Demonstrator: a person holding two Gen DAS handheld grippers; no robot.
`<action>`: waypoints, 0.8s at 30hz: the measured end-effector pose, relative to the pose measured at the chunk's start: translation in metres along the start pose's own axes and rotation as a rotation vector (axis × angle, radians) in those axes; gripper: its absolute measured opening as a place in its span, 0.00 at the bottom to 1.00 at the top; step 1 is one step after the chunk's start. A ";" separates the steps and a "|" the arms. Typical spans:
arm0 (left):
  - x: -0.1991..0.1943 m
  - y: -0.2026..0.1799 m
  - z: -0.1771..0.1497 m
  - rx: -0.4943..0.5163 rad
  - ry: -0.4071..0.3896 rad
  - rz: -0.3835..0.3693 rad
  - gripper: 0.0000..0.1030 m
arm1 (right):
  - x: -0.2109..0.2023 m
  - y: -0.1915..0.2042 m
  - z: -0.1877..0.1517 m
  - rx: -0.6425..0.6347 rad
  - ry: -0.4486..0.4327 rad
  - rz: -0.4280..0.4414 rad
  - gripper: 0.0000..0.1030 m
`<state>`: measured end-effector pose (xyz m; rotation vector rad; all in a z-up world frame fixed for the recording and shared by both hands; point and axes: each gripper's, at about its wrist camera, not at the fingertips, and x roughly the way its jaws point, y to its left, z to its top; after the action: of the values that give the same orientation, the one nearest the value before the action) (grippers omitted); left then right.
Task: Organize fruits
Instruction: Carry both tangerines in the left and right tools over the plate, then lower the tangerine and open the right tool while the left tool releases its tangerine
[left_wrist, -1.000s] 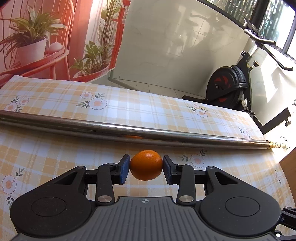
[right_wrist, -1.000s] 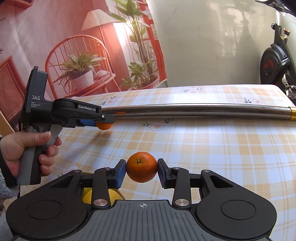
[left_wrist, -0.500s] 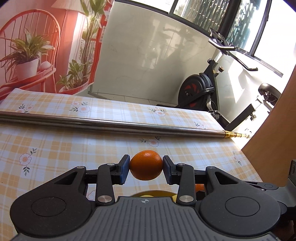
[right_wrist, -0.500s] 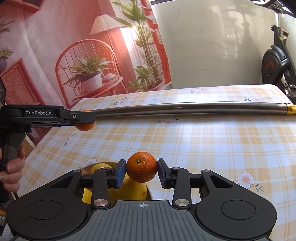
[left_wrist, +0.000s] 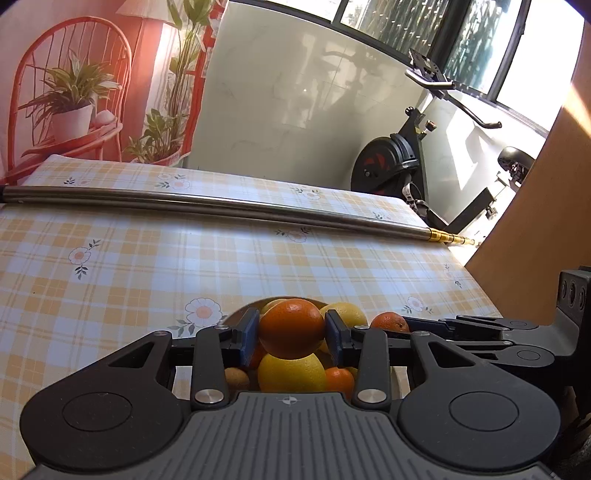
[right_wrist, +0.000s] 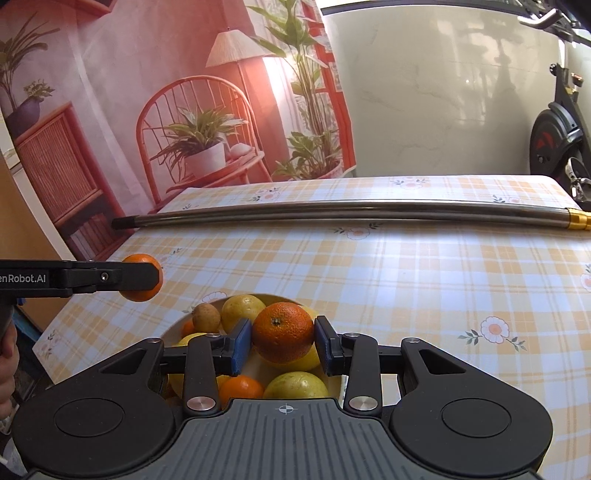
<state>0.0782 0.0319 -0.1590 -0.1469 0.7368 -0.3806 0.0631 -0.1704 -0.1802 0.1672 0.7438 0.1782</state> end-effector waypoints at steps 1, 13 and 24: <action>-0.002 -0.001 -0.003 0.002 0.004 0.000 0.39 | -0.001 0.002 -0.003 -0.002 0.005 0.002 0.33; 0.000 -0.007 -0.030 0.028 0.114 -0.062 0.39 | -0.014 0.019 -0.022 -0.035 0.054 0.022 0.33; 0.022 -0.019 -0.044 0.111 0.221 -0.096 0.39 | -0.011 0.018 -0.043 -0.042 0.135 0.025 0.33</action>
<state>0.0578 0.0063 -0.2001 -0.0359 0.9263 -0.5342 0.0239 -0.1516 -0.2002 0.1250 0.8722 0.2302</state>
